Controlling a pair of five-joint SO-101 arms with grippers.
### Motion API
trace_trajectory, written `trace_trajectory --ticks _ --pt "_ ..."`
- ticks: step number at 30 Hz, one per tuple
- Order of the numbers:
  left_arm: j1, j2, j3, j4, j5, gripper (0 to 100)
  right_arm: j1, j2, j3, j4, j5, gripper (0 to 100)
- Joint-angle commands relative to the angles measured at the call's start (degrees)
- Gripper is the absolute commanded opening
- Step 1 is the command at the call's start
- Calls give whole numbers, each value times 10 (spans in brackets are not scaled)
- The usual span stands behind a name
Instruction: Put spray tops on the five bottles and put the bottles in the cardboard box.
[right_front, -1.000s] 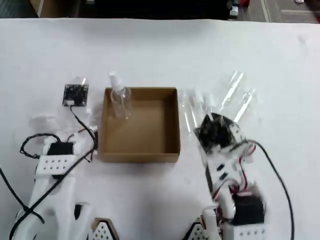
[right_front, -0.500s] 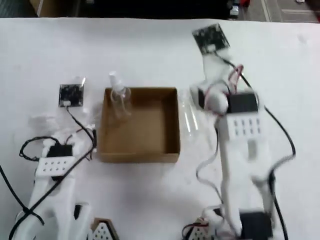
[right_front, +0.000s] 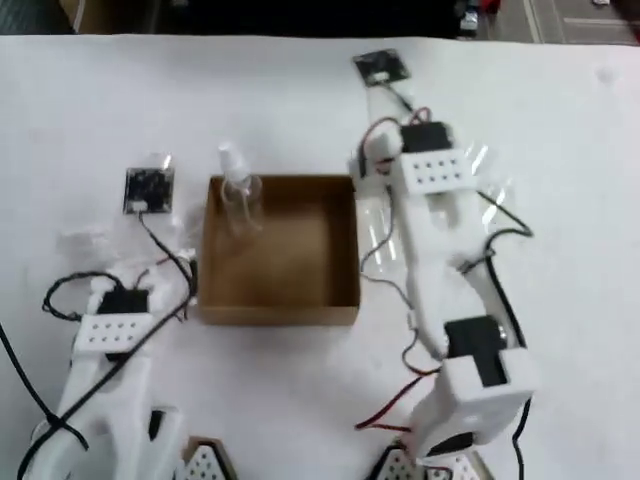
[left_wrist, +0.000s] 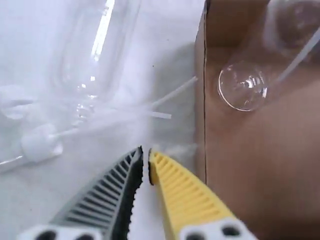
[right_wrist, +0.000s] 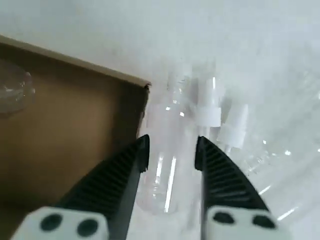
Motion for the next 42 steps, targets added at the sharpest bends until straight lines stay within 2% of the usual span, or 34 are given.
trace_trajectory --ticks 1,11,19,25,35,39,42 --pt "7 0 -4 -14 4 23 -22 21 -25 -34 8 160" --pt "2 0 -4 -13 8 23 23 94 -26 -124 4 138" --pt "-17 0 -4 -13 9 23 19 100 -25 -163 5 135" --pt "-15 0 -4 -13 9 23 21 157 -26 -191 8 135" --pt "-15 0 -4 -14 9 23 24 188 -64 -132 13 135" --pt "-15 0 -4 -14 9 23 32 188 -63 -78 72 134" --pt "-15 0 -4 -14 9 23 40 182 -66 -61 78 134"
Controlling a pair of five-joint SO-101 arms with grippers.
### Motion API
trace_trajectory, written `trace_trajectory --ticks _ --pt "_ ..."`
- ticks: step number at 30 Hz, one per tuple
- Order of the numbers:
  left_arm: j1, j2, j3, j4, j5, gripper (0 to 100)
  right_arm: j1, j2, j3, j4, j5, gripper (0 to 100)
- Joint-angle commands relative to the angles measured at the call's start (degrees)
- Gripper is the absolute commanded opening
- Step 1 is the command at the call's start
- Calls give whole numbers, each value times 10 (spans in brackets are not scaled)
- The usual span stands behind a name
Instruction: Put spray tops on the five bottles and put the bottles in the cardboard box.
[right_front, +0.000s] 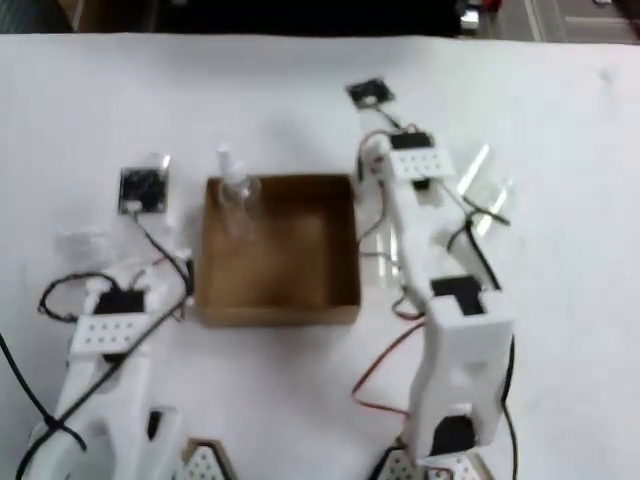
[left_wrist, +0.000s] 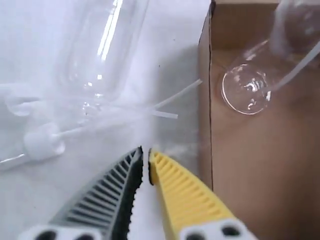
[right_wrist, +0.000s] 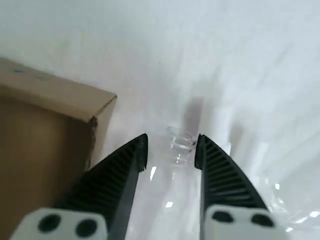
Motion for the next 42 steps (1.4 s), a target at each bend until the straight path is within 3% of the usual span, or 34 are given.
trace_trajectory --ticks 1,6,11,17,33,42 --pt "-4 0 -4 -14 8 23 18 -14 -25 29 22 134" --pt "-4 0 -4 -14 8 23 16 8 -57 22 25 130" --pt "-5 0 -4 -14 8 23 21 40 -76 27 25 9" --pt "-5 0 -4 -14 8 23 30 32 -77 47 25 15" --pt "-9 0 -4 -8 8 23 39 -203 -73 121 21 16" --pt "-86 -1 -21 11 44 23 36 -386 -71 165 22 16"
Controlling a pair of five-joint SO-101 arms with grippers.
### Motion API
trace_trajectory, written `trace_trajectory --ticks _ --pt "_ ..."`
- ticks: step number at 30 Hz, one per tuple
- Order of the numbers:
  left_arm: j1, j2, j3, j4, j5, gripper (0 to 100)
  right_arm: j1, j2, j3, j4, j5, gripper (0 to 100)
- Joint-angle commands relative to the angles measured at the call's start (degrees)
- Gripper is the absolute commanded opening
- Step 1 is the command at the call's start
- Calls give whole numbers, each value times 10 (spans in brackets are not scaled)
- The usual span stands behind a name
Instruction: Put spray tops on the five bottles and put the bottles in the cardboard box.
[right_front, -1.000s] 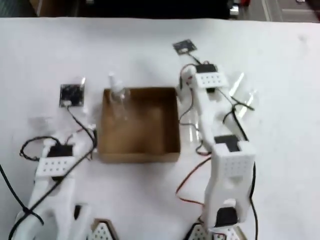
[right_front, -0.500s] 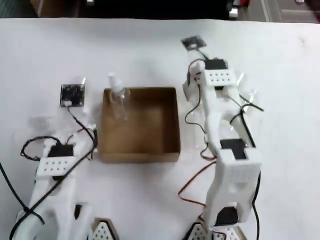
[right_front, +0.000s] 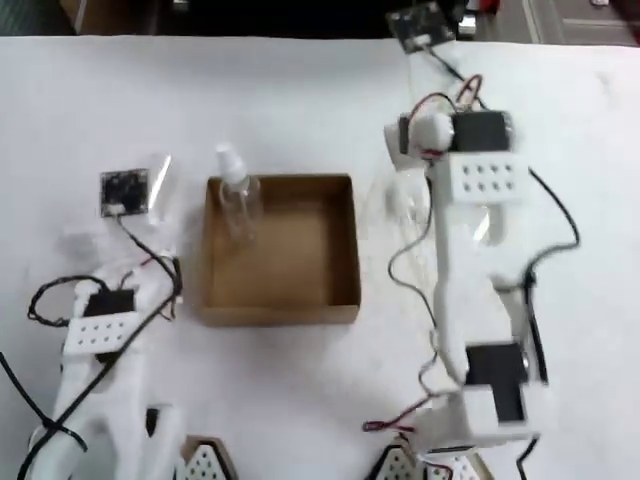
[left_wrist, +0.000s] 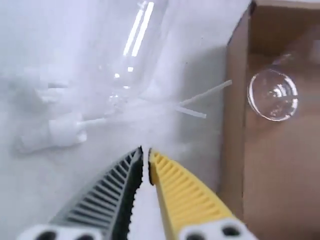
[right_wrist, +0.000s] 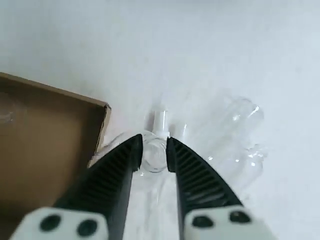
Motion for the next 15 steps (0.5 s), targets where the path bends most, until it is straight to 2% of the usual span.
trace_trajectory --ticks 1,3,8,11,15 --pt "-45 -1 -21 6 31 23 -1 -106 -16 29 4 16" --pt "-56 -1 -38 30 31 23 1 -126 -16 53 5 16" --pt "-94 -1 -103 176 10 23 1 -158 -16 95 6 16" --pt "-131 -1 -110 191 -9 23 5 -162 10 94 6 16" --pt "-167 3 -108 190 -13 23 64 -163 104 62 4 19"
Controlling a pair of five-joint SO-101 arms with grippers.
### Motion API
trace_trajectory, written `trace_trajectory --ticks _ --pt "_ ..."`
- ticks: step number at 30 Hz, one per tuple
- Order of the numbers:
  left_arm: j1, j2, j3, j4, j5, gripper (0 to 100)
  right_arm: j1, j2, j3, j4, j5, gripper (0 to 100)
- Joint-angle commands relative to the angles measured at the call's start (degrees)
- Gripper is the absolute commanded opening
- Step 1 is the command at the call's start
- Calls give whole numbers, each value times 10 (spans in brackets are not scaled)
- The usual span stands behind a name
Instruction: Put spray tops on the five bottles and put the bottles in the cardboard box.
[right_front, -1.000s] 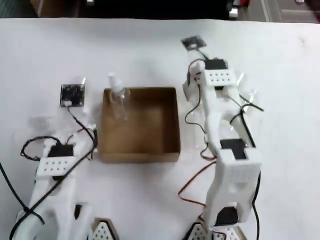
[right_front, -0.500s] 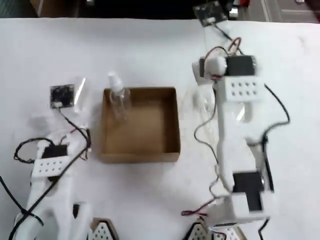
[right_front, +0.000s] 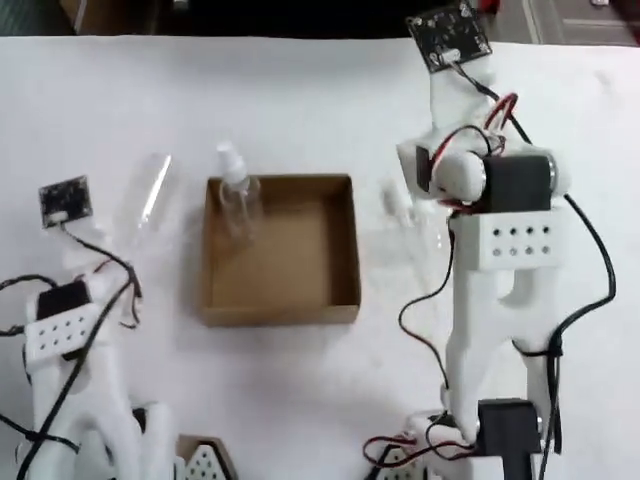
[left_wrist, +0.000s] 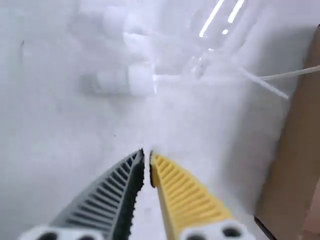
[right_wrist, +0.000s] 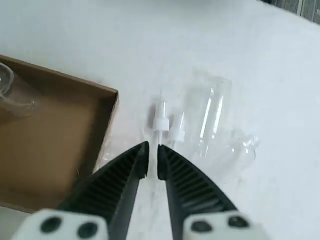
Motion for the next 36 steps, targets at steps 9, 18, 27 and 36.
trace_trajectory --ticks 9,18,27,36 --pt "-44 0 65 -152 -29 24 233 -22 266 -78 -73 21" --pt "-44 0 69 -152 -29 24 269 -21 345 -26 -142 22" --pt "-44 0 69 -151 -30 24 237 -16 349 -111 -4 22" --pt "-44 3 69 -151 -30 24 220 -16 347 -121 23 22"
